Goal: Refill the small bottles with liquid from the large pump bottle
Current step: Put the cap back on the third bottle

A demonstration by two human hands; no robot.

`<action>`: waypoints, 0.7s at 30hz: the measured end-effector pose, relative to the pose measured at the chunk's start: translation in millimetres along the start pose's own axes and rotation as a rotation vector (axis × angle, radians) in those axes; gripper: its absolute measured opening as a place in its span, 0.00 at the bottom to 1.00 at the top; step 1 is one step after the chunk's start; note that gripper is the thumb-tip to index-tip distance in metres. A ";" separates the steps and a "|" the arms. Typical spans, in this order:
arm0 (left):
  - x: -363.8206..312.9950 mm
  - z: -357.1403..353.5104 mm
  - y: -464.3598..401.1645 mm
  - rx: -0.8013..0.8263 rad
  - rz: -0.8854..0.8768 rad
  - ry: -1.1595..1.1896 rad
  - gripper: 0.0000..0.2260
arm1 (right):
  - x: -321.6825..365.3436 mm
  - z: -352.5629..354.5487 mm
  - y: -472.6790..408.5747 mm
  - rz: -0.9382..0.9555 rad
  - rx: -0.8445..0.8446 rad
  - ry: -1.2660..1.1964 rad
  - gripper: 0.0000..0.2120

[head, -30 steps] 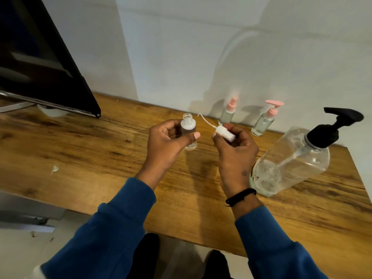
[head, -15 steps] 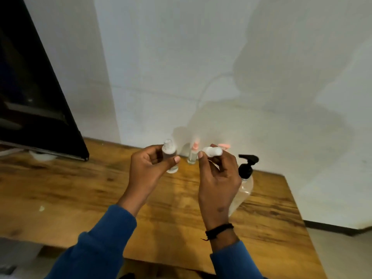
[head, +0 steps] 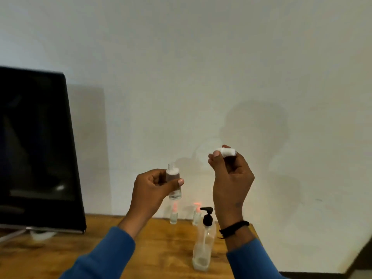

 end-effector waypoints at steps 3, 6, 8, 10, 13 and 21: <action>-36.3 -3.5 -2.5 0.016 -0.024 -0.003 0.14 | 37.2 -3.0 -7.9 0.000 0.035 -0.086 0.05; -71.5 -6.3 -3.3 0.021 -0.060 -0.009 0.17 | 70.8 -6.7 -16.1 0.001 0.074 -0.158 0.05; -92.6 -7.7 -4.3 0.022 -0.086 0.001 0.17 | 92.0 -10.8 -18.9 -0.003 0.110 -0.199 0.06; -109.0 -9.3 -4.4 0.028 -0.107 0.019 0.17 | 111.7 -13.4 -18.8 0.004 0.146 -0.227 0.06; -130.0 -14.0 -2.2 0.042 -0.133 0.047 0.16 | 136.5 -13.7 -18.1 0.025 0.160 -0.258 0.06; -163.6 -23.1 2.5 0.048 -0.204 0.061 0.14 | 175.7 -6.3 -18.4 0.060 0.143 -0.322 0.07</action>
Point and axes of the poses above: each hand's wrist, its own y-axis away from the middle knuckle, its own z-axis out of the back of the hand, x = y × z, the point moved 8 cm from there along -y, towards the middle knuckle, and after that the axes turned 3 degrees about -z, right-handed, at the moved point
